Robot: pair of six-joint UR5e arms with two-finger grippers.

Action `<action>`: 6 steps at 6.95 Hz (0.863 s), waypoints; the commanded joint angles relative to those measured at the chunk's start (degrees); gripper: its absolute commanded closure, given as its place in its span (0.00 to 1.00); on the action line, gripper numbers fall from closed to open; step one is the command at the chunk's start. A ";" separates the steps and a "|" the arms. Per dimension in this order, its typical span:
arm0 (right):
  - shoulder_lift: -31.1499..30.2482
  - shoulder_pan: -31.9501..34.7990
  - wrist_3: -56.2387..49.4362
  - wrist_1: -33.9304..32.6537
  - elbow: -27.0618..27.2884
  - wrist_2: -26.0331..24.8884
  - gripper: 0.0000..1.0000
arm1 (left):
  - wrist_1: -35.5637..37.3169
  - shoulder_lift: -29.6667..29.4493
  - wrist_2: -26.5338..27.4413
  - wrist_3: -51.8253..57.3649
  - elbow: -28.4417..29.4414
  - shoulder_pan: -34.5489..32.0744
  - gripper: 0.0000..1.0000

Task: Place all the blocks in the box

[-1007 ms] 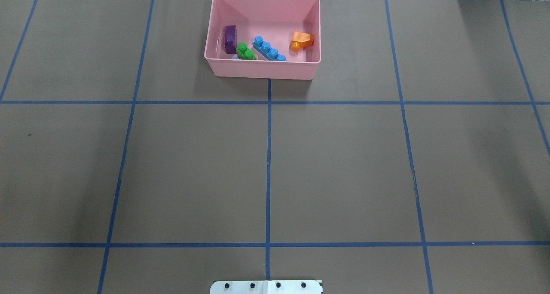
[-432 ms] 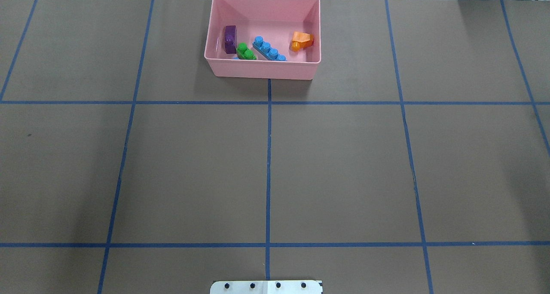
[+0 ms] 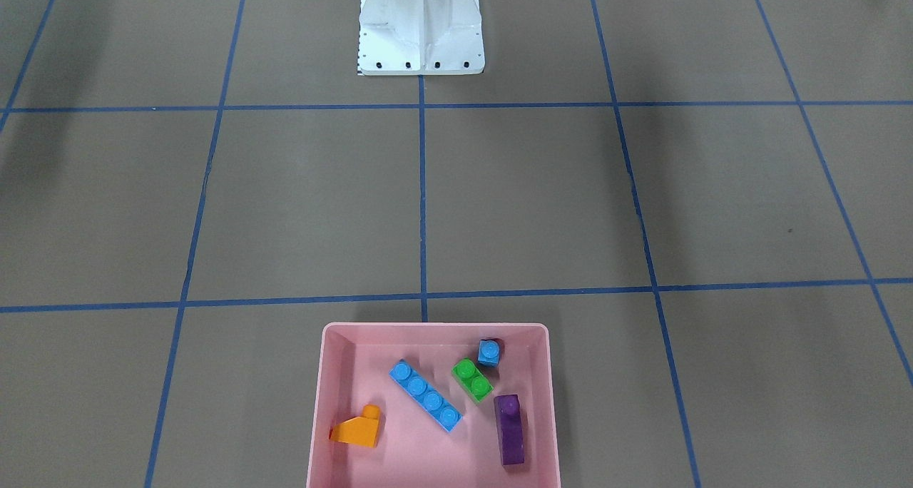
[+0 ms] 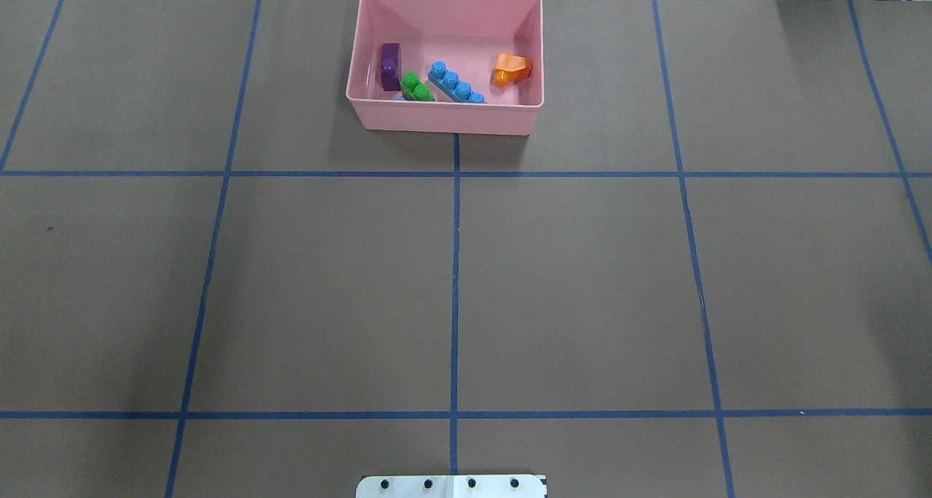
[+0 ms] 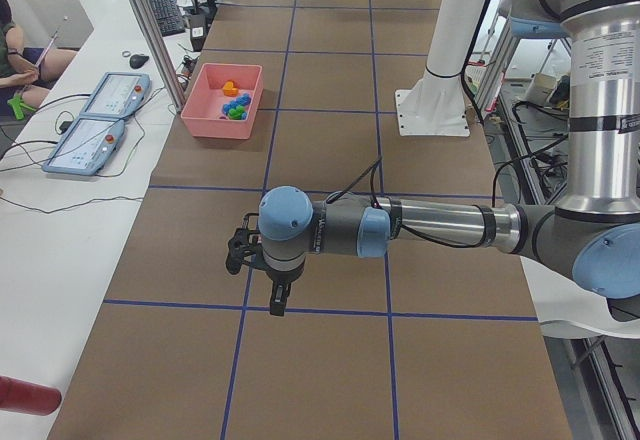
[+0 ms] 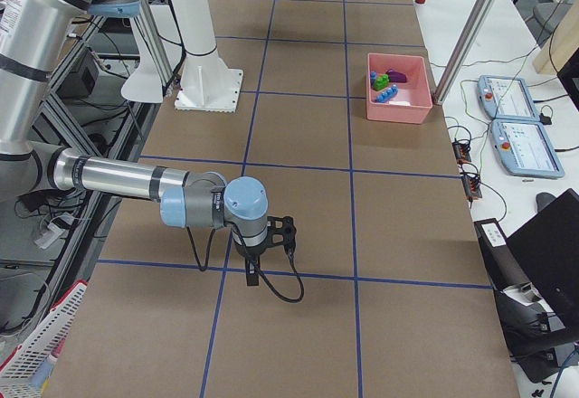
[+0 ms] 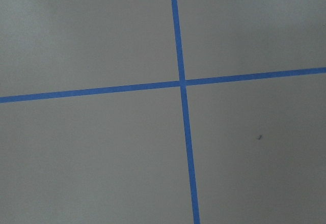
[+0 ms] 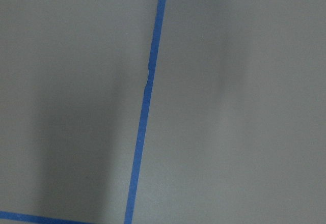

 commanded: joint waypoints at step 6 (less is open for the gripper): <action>0.44 -0.02 0.60 0.17 0.34 0.18 0.00 | -0.31 1.28 0.16 0.02 0.09 -0.15 0.00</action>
